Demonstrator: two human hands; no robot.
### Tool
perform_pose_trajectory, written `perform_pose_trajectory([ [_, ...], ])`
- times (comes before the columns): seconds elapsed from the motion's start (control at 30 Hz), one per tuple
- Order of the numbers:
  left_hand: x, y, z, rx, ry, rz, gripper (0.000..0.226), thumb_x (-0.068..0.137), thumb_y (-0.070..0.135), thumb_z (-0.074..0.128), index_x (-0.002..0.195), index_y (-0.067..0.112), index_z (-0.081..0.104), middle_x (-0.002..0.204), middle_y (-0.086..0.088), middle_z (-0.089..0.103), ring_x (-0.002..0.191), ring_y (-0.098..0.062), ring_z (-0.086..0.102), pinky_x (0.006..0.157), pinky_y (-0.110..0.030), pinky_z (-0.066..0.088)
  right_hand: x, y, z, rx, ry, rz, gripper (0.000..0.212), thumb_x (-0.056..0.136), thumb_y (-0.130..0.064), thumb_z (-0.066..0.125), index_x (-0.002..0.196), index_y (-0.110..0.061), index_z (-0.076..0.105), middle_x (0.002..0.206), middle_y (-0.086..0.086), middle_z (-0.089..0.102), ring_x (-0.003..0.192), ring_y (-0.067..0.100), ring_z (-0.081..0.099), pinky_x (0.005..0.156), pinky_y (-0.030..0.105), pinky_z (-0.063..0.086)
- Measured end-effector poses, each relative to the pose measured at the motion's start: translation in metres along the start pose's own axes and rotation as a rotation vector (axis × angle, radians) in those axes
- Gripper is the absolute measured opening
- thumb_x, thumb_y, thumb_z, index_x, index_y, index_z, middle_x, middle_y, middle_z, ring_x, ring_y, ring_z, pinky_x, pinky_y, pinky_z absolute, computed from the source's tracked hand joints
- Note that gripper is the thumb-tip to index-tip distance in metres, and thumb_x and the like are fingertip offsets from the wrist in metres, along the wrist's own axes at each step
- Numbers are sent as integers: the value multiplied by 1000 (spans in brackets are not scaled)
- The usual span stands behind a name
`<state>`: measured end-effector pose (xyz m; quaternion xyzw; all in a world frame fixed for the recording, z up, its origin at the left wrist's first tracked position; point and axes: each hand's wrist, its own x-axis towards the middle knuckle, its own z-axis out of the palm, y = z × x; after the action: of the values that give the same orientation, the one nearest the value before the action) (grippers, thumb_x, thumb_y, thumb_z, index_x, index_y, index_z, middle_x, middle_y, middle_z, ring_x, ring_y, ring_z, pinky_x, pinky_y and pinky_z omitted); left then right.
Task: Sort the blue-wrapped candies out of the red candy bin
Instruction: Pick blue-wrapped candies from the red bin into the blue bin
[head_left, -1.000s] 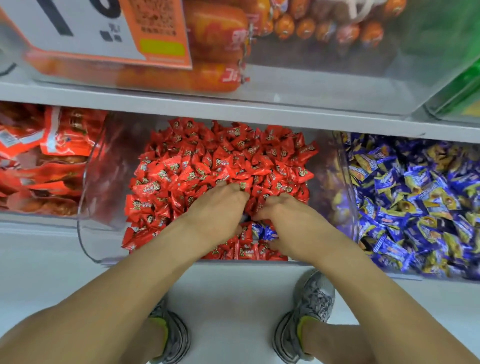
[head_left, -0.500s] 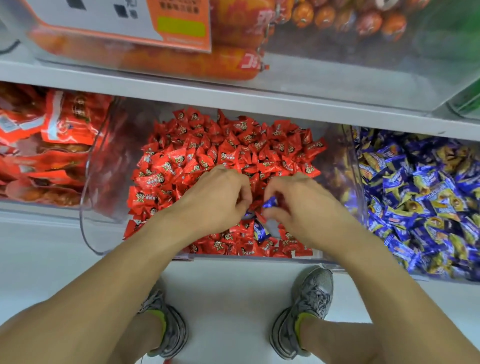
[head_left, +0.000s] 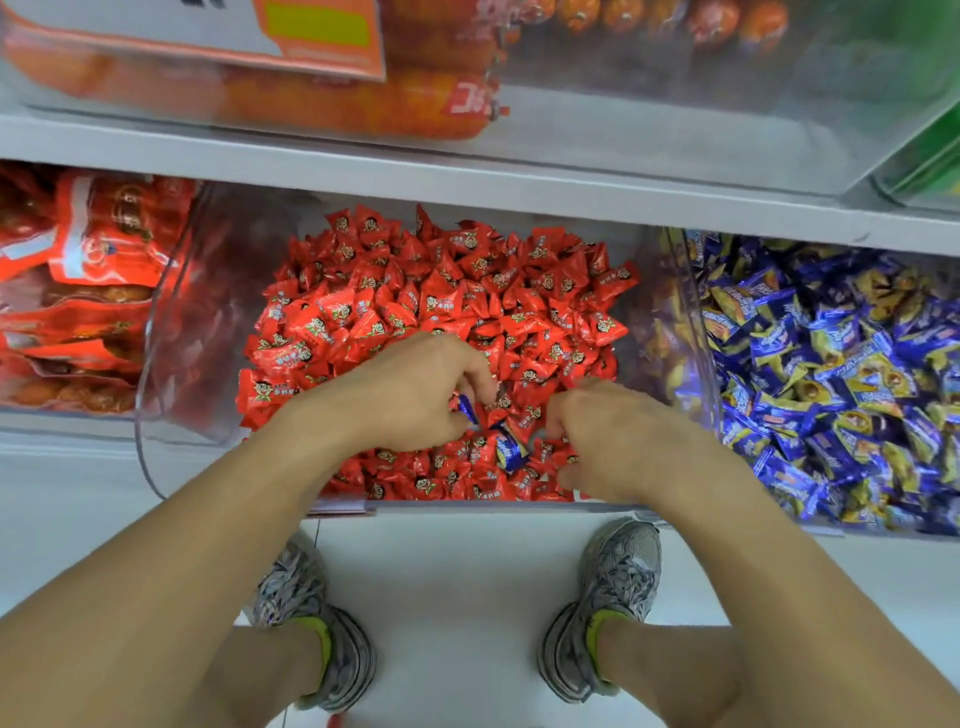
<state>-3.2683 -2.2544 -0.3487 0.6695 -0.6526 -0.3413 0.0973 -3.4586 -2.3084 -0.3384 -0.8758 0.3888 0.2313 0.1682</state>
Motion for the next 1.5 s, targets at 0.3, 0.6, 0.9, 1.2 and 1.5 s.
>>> perform_pose_trajectory([
  [0.3, -8, 7, -18, -321, 125, 3, 19, 83, 13, 76, 94, 28, 74, 86, 10, 70, 80, -5, 68, 76, -20, 56, 26, -17, 24, 68, 247, -40, 36, 81, -46, 71, 74, -16, 51, 86, 2, 54, 81, 28, 55, 66, 31, 39],
  [0.6, -1, 12, -6, -511, 290, -148, 26, 103, 20, 42, 100, 21, 67, 82, 2, 66, 44, -6, 46, 43, -20, 37, -5, 7, -26, 498, 387, -102, 15, 84, -31, 75, 90, -26, 62, 86, -8, 57, 79, 7, 55, 69, 19, 42],
  [0.9, 1, 25, 1, -617, -5, -65, 9, 89, 23, 71, 92, 19, 63, 83, 0, 72, 57, -9, 64, 53, -21, 47, -9, 4, -41, 226, 249, -217, 20, 81, -37, 76, 96, -33, 64, 82, -10, 54, 80, 4, 52, 65, 15, 35],
  [1.2, -10, 10, -26, -360, -32, -203, 31, 100, 41, 48, 92, 22, 72, 46, 2, 51, 34, -8, 40, 41, -18, 30, 9, -4, -24, -599, 67, 0, 25, 93, -25, 61, 116, -14, 62, 111, 6, 68, 104, 27, 65, 86, 34, 47],
  [1.5, -32, -4, -38, -317, -7, -192, 28, 95, 44, 57, 80, 22, 64, 65, -3, 67, 39, -4, 51, 44, -17, 37, 15, -11, -53, 31, 30, -174, 40, 94, -8, 54, 130, -24, 58, 96, -6, 69, 79, 11, 59, 76, 23, 41],
])
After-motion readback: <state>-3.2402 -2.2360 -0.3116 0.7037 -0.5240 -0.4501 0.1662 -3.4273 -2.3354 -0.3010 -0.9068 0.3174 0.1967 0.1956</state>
